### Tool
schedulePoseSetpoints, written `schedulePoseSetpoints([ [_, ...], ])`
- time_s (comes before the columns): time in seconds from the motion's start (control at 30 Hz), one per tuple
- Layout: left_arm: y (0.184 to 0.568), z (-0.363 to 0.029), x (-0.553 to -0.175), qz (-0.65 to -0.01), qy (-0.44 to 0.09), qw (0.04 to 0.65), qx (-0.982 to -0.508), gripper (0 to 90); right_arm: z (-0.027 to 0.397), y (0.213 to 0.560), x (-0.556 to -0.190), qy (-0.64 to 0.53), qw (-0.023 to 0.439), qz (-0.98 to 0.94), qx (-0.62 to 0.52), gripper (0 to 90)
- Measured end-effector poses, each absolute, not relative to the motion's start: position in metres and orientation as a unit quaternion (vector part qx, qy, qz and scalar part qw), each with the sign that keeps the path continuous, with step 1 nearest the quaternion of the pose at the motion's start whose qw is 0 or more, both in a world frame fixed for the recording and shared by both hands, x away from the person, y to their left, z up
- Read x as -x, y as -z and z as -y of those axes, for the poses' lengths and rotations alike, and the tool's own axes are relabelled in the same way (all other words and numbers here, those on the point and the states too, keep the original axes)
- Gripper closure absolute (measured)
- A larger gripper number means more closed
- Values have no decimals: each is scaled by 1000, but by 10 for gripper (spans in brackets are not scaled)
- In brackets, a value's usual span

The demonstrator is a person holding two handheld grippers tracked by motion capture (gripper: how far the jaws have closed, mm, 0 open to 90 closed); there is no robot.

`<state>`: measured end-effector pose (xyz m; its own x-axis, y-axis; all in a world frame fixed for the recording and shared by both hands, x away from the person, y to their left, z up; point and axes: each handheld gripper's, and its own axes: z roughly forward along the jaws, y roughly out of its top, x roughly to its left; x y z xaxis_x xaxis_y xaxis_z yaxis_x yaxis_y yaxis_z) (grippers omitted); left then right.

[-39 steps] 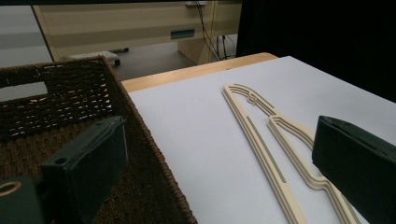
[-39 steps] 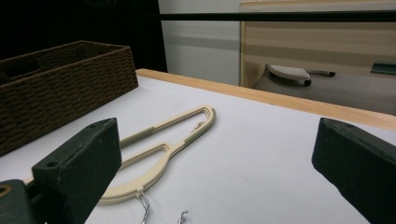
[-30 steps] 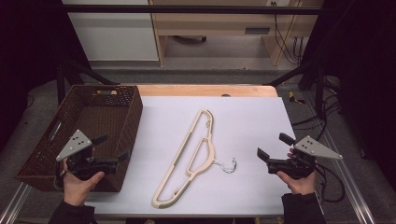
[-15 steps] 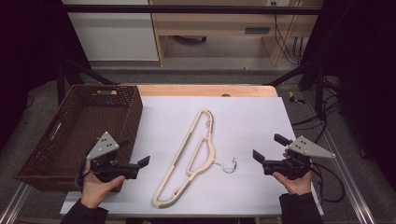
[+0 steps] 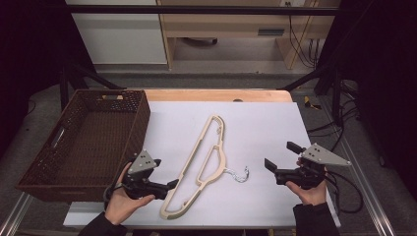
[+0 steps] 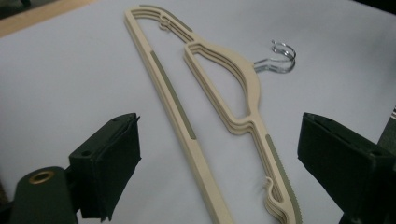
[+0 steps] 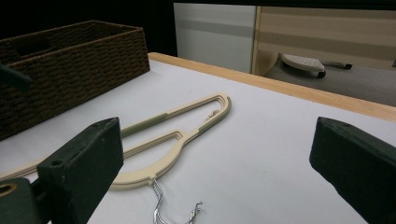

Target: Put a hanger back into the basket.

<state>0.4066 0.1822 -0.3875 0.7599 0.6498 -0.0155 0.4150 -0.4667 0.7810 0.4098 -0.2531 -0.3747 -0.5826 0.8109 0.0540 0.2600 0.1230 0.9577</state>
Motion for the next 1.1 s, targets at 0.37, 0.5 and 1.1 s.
schedulePoseSetpoints([
  [0.37,414,-153,-405,-302,-85,362,-878,298,249,378,-411,-537,245,-714,-377,35],
  [0.5,424,-141,-408,-298,-65,344,-888,368,246,379,-412,-535,241,-716,-379,36],
  [1.1,455,-110,-419,-316,-18,293,-902,669,243,381,-414,-529,233,-723,-379,42],
])
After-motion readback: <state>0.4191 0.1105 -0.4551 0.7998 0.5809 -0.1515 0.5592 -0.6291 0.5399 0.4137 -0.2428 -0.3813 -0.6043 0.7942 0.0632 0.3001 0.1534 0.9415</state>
